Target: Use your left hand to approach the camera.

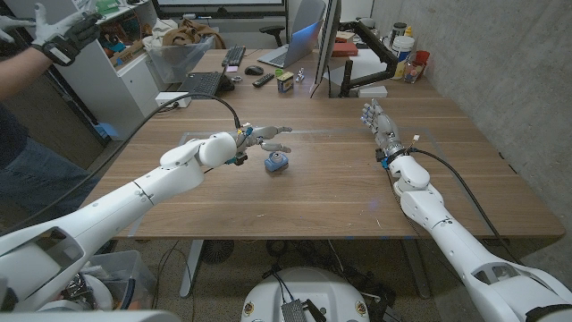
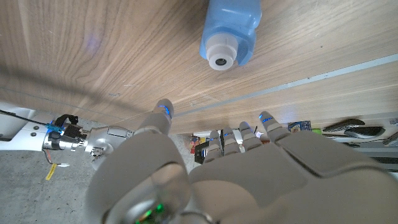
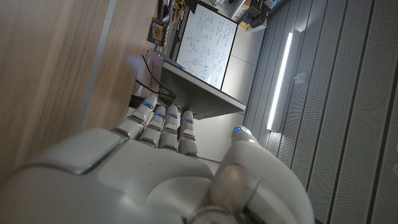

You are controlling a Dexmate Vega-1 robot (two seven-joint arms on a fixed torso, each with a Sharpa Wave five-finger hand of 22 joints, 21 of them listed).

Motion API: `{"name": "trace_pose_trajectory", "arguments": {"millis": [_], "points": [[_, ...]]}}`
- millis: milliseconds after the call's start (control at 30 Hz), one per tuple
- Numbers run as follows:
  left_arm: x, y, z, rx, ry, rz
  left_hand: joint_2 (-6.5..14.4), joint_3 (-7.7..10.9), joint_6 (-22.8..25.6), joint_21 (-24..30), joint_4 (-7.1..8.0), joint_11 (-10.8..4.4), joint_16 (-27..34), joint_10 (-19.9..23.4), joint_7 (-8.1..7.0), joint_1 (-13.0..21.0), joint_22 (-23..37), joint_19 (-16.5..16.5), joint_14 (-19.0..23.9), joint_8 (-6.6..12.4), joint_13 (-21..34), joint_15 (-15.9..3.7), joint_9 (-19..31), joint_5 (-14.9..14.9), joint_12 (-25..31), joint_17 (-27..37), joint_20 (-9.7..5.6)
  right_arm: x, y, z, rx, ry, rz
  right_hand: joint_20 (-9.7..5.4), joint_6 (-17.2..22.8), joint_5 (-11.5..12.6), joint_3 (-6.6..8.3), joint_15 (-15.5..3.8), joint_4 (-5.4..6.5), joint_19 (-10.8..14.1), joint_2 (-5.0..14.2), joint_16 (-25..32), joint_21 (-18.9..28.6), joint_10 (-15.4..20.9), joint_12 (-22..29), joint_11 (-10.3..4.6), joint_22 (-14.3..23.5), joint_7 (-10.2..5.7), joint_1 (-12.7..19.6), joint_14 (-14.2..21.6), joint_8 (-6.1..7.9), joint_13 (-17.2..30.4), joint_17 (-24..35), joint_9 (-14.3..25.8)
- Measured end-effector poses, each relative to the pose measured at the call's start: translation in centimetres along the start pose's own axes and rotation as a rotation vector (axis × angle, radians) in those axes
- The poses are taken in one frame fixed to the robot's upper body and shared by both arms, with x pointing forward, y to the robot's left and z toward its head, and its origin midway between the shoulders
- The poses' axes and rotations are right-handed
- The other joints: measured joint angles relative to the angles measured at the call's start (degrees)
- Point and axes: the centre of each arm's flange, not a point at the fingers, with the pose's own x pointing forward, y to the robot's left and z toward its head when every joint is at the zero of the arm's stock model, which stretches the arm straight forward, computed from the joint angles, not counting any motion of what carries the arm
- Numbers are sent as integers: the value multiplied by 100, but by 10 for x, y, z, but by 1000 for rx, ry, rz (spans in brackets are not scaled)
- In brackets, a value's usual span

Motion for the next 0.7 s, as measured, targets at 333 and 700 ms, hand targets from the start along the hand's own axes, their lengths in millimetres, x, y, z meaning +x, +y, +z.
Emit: {"name": "trace_pose_trajectory", "arguments": {"millis": [333,700], "points": [[1,-5,-3,-2,6,-14,0,0,0,0,0,0,0,0,0,0,0,24,0,0,-1,0,30,0,11,26,24,1,1,-3,2,6,0,-1,0,0,0,0,0,43,0,0,0,0,0,0,0,0,0,0,0,0,0,0],[2,-13,-6,-9,17,-31,0,0,0,0,0,0,0,0,1,0,0,24,0,0,-1,0,29,0,26,28,23,2,2,-6,4,12,2,-1,0,0,0,-32,0,43,0,0,-39,-1,0,0,-1,0,0,31,0,0,0,0]]}}
